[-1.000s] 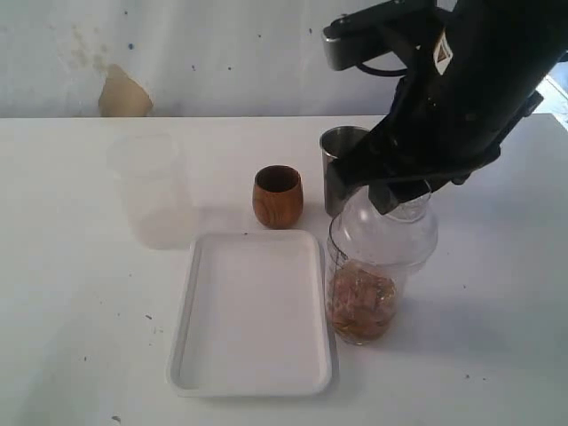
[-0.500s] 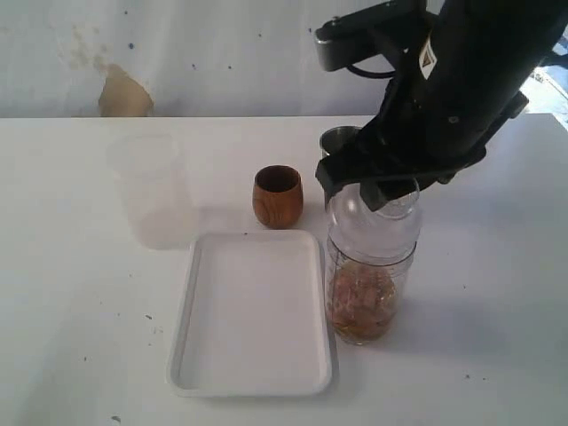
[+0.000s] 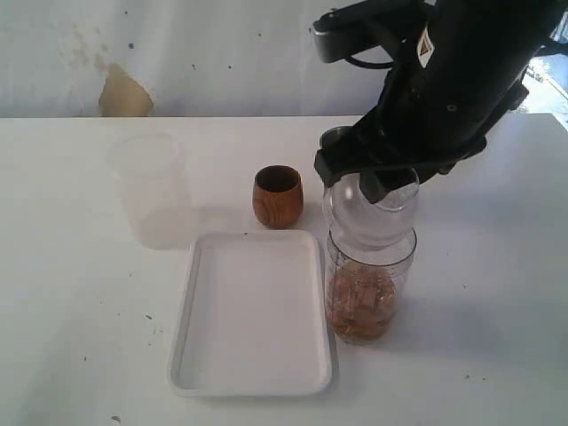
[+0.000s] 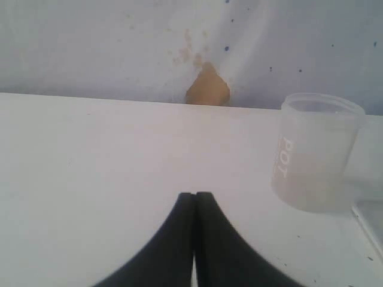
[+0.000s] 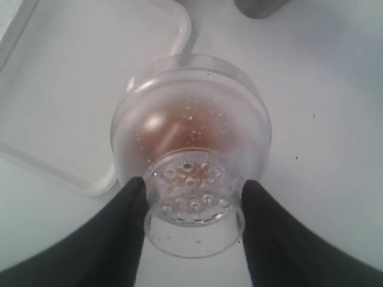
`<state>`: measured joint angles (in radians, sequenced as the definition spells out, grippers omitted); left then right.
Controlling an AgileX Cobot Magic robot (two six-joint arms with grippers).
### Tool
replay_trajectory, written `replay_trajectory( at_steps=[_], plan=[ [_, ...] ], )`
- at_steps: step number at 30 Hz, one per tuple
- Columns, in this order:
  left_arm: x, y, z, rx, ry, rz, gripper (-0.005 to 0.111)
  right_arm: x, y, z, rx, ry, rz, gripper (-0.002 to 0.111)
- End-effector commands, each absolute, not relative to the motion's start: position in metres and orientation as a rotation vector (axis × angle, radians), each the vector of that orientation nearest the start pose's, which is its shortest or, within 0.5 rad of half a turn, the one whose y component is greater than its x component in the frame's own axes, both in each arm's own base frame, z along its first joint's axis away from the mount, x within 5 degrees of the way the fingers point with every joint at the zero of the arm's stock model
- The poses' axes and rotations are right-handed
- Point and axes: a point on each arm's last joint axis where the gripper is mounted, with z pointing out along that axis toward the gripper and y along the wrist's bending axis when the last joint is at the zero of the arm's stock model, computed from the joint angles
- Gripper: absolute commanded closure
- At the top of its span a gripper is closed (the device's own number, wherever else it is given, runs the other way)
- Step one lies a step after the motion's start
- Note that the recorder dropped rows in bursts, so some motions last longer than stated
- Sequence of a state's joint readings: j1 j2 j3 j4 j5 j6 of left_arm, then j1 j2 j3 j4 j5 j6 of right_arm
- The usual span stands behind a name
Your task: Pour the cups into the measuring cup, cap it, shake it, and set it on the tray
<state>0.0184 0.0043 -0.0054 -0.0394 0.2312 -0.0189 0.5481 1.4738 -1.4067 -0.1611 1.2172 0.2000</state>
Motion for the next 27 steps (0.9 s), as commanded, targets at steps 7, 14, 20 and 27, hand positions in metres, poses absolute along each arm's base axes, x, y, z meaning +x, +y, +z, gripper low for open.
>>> replay_trajectory(
  at_steps=[7, 14, 20, 27],
  plan=[
    [0.056, 0.0, 0.192, -0.056, 1.716, -0.035, 0.107, 0.248, 0.135, 0.375, -0.497, 2.62, 0.031, 0.108],
    [0.056, 0.0, 0.192, -0.056, 1.716, -0.035, 0.107, 0.215, 0.109, 0.403, -0.442, 2.502, 0.009, 0.108],
    [0.056, 0.0, 0.192, -0.056, 1.716, -0.035, 0.107, 0.232, 0.055, 0.372, -0.082, 2.611, -0.205, 0.108],
    [0.056, 0.0, 0.192, -0.056, 1.716, -0.035, 0.107, 0.287, -0.002, 0.297, 0.205, 2.923, -0.25, 0.108]
  ],
)
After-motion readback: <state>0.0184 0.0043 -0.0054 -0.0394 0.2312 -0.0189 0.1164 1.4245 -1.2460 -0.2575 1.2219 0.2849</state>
